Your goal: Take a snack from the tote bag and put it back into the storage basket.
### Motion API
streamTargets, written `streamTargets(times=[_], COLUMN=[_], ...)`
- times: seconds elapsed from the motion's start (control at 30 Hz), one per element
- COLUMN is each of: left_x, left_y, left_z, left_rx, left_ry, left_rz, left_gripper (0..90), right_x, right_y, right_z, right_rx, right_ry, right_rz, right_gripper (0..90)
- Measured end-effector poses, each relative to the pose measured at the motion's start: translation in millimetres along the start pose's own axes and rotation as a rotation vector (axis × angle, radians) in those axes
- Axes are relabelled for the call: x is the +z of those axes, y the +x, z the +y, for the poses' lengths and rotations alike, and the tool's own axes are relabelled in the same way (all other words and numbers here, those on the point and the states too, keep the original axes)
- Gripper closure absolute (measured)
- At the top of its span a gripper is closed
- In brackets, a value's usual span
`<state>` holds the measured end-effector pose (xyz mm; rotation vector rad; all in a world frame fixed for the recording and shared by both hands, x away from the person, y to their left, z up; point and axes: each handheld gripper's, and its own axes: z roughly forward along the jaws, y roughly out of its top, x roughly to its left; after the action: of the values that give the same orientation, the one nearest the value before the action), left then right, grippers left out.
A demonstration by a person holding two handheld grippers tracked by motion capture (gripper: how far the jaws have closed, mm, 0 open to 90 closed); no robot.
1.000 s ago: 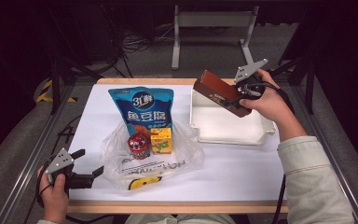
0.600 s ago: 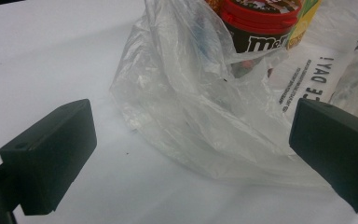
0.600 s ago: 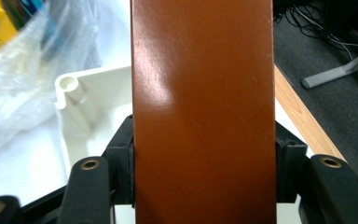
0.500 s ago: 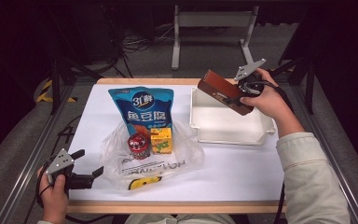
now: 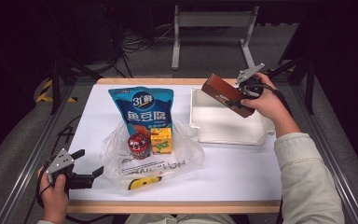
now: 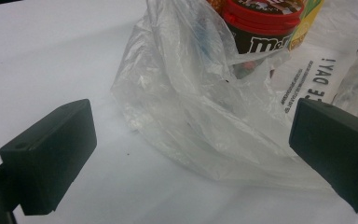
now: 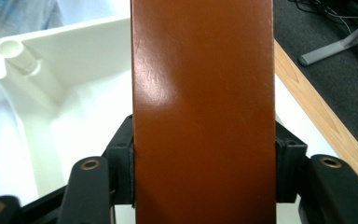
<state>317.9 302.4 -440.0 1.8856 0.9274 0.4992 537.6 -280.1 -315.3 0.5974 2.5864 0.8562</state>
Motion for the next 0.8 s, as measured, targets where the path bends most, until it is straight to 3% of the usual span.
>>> streamTargets(times=[0.8], left_x=[0.2], left_y=[0.5], left_z=[0.3], left_rx=[-0.002], left_ry=[-0.007], left_rz=[0.002], left_gripper=[1.3], right_x=[31.0], right_y=[-1.1], right_z=[-18.6], right_rx=[0.019], right_ry=[0.066], right_rz=[0.013], right_gripper=[42.4])
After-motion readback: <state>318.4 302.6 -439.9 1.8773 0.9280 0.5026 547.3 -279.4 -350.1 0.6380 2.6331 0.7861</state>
